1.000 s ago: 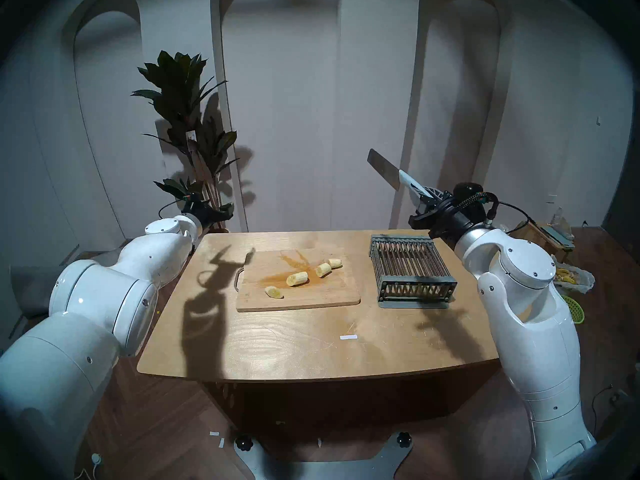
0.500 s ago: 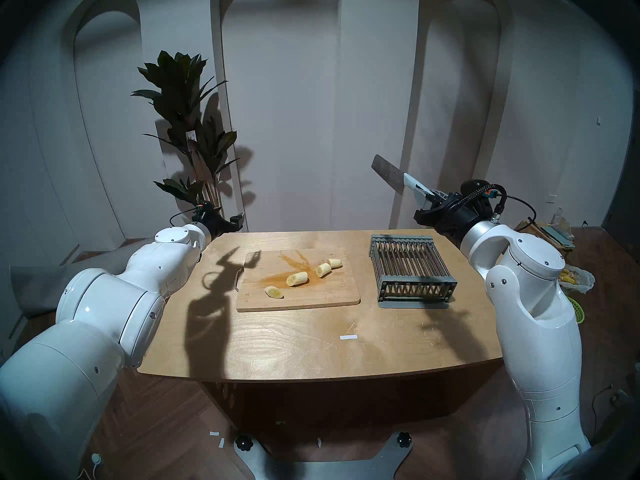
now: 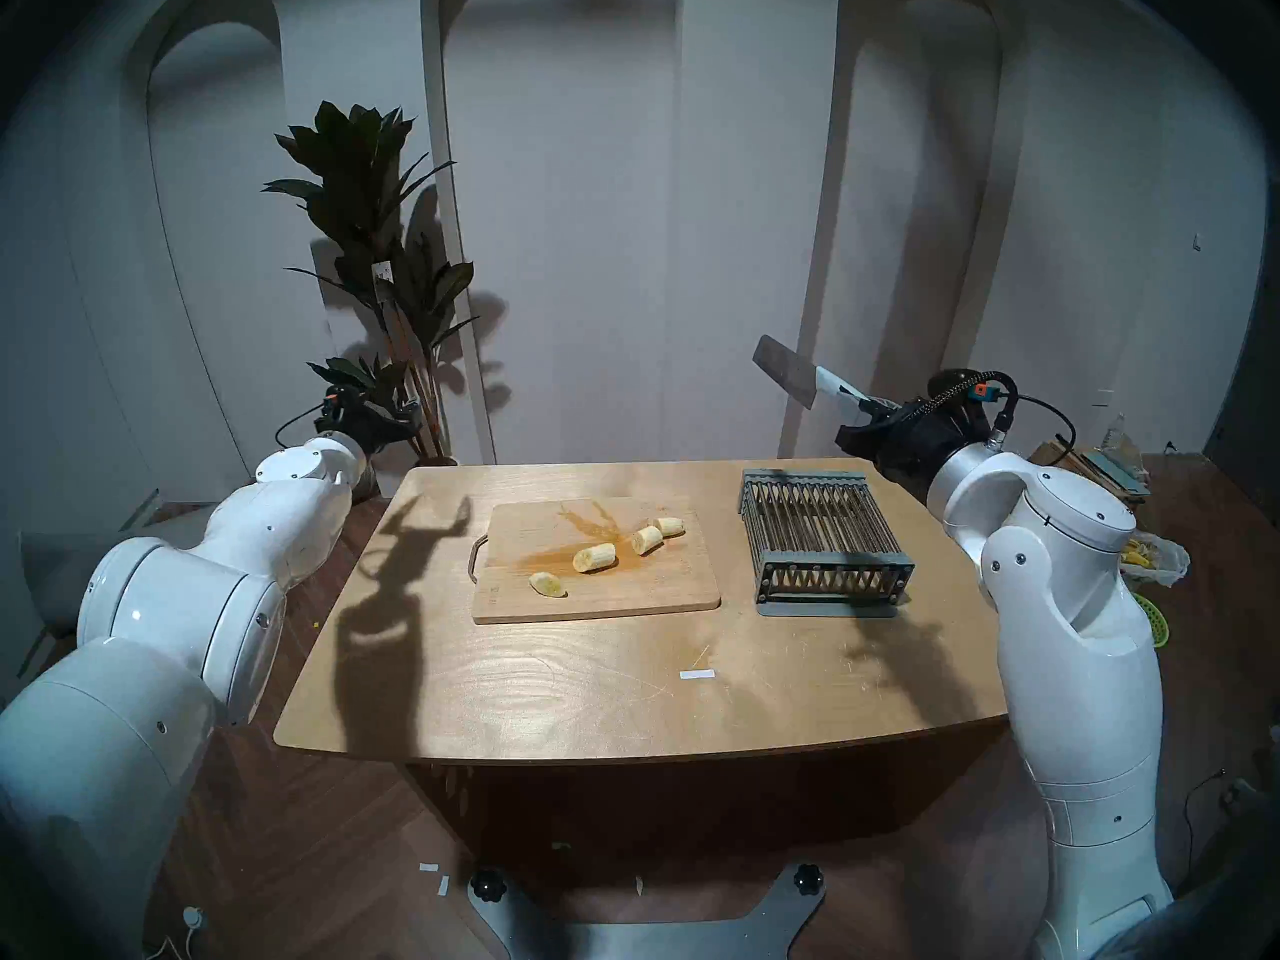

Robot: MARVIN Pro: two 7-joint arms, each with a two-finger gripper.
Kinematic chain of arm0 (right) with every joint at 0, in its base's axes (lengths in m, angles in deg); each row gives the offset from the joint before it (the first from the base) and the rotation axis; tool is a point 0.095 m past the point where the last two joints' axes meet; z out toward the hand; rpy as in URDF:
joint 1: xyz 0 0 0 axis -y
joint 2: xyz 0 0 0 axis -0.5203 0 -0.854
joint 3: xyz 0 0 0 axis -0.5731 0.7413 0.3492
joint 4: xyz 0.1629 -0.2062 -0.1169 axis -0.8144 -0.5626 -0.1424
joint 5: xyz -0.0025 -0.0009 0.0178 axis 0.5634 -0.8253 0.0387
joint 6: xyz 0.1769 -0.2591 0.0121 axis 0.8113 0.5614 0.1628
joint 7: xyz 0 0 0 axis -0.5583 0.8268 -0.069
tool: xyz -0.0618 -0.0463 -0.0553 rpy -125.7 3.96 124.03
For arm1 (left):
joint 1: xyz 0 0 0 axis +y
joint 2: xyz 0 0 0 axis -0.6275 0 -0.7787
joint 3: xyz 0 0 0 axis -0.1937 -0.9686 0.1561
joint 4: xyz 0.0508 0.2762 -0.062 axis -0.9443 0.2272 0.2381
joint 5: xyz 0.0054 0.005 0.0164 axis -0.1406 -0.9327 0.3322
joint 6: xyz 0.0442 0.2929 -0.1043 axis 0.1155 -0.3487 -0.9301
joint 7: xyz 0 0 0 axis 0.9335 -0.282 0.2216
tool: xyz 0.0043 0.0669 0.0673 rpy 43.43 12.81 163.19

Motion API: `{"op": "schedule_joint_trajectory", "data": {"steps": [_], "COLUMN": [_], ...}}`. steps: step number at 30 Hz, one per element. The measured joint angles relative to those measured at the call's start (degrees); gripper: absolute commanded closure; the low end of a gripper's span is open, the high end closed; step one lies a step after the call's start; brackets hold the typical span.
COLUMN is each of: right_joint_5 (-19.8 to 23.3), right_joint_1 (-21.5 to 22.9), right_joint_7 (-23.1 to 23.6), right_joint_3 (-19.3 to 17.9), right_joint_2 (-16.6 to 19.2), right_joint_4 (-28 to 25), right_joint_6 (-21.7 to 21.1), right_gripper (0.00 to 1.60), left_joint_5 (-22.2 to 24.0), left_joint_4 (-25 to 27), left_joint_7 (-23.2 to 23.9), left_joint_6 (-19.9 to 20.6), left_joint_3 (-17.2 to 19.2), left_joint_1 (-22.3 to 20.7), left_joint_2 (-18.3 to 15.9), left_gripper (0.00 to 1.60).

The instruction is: Cut the banana into four pieces on the cutting board

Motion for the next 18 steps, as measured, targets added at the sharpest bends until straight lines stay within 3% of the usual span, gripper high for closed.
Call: {"op": "schedule_joint_trajectory", "data": {"steps": [18], "right_joint_5": [2.3], "right_joint_1": [-0.6], "right_joint_7": [-2.6], "right_joint_3": [-1.1], "right_joint_2": [-1.1], "right_joint_4": [0.2], "right_joint_6": [-4.6], "right_gripper": [1.60], "left_joint_5": [2.6], "left_joint_4": [0.6], "left_joint_7": [-1.1], "left_joint_6": [-2.2], "left_joint_3": [2.9], "left_joint_1": [1.7], "left_joint_2": [-1.8], "left_gripper": [0.00]}}
